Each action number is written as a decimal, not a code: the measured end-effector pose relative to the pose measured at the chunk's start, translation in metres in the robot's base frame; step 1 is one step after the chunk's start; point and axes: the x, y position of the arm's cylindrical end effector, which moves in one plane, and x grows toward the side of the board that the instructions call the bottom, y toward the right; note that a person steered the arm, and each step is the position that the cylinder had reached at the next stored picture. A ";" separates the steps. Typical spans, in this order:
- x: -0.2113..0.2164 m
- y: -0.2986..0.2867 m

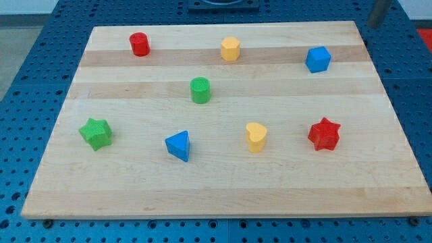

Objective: Separate the blue blocks and green star from the vertical line of blocks

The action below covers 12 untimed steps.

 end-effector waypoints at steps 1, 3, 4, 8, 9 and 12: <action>0.012 -0.001; 0.105 -0.081; 0.108 -0.132; 0.146 -0.109; 0.146 -0.109; 0.170 -0.174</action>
